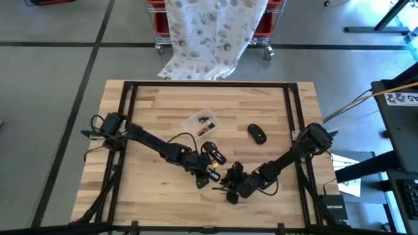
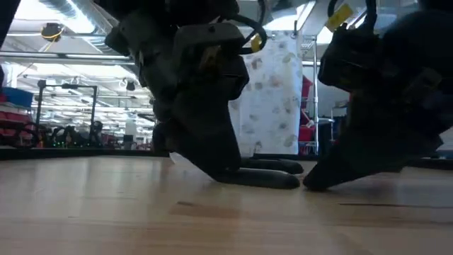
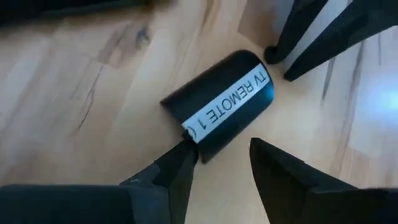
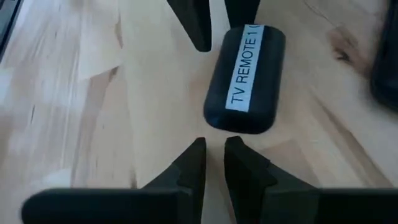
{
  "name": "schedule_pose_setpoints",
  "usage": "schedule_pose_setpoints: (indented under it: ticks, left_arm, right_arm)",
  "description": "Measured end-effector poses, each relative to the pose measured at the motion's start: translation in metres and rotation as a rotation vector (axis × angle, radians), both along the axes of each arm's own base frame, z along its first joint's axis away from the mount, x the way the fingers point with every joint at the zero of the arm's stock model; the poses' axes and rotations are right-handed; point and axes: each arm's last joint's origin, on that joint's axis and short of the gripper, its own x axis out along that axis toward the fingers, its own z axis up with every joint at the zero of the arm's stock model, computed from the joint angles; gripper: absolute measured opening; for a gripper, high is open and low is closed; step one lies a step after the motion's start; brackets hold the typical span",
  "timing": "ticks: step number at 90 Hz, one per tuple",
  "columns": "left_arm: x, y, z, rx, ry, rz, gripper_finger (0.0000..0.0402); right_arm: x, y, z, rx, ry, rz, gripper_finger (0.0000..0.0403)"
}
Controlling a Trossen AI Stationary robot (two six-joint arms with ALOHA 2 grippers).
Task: Insert battery
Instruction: Close the remote lid on the remote
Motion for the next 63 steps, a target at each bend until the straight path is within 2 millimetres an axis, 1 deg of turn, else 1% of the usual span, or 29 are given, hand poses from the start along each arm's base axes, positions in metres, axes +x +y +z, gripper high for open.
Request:
schedule_pose_setpoints:
  ticks: [10, 18, 39, 63]
  left_arm:
    - [0.0028, -0.0004, 0.0012, -0.016, -0.033, -0.004, 0.0148]
    - [0.0052, -0.0004, 0.0021, -0.016, -0.068, 0.001, 0.0137]
    - [0.0083, 0.0025, 0.0042, -0.041, -0.094, 0.028, 0.0080]
    - [0.0101, 0.0053, 0.0095, -0.099, -0.110, -0.008, 0.0017]
  right_arm:
    - [0.0006, -0.0011, 0.0000, 0.000, 0.001, -0.003, 0.0042]
    - [0.0010, -0.0015, -0.0001, 0.006, 0.005, 0.001, 0.0042]
    - [0.0018, -0.0027, 0.0000, 0.008, 0.006, -0.001, 0.0042]
    - [0.0011, -0.0029, -0.0007, 0.007, 0.020, 0.004, 0.0042]
